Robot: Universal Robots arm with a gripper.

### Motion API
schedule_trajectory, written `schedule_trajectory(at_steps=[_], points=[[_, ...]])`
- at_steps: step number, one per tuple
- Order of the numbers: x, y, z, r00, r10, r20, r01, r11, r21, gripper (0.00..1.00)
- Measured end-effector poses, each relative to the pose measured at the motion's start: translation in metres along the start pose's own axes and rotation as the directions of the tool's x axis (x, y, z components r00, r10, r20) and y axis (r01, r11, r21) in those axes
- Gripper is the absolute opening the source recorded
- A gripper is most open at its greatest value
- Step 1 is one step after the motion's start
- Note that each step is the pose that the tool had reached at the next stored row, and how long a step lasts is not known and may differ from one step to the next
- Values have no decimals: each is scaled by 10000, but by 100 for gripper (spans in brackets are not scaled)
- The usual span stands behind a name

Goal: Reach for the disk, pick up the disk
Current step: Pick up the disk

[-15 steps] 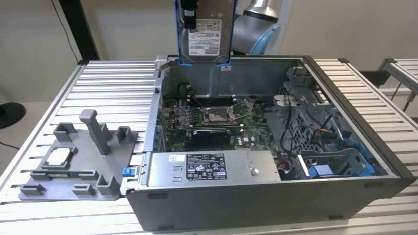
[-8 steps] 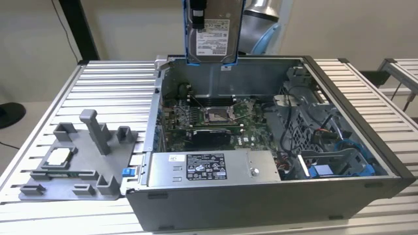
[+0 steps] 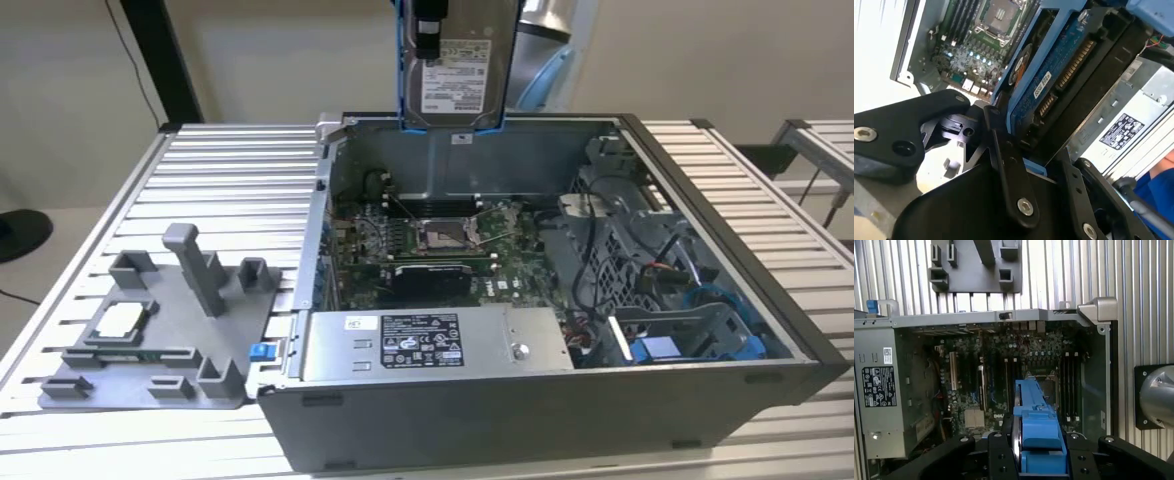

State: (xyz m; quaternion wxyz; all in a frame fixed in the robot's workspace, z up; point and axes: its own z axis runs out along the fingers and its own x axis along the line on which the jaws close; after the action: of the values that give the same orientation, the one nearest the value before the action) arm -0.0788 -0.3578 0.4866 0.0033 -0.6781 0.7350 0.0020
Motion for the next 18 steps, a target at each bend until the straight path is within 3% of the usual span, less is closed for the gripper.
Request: schedule_trajectory(at_steps=[18], points=[[-37,-462,1,10000,-1,-1,1,10000,-10,0]])
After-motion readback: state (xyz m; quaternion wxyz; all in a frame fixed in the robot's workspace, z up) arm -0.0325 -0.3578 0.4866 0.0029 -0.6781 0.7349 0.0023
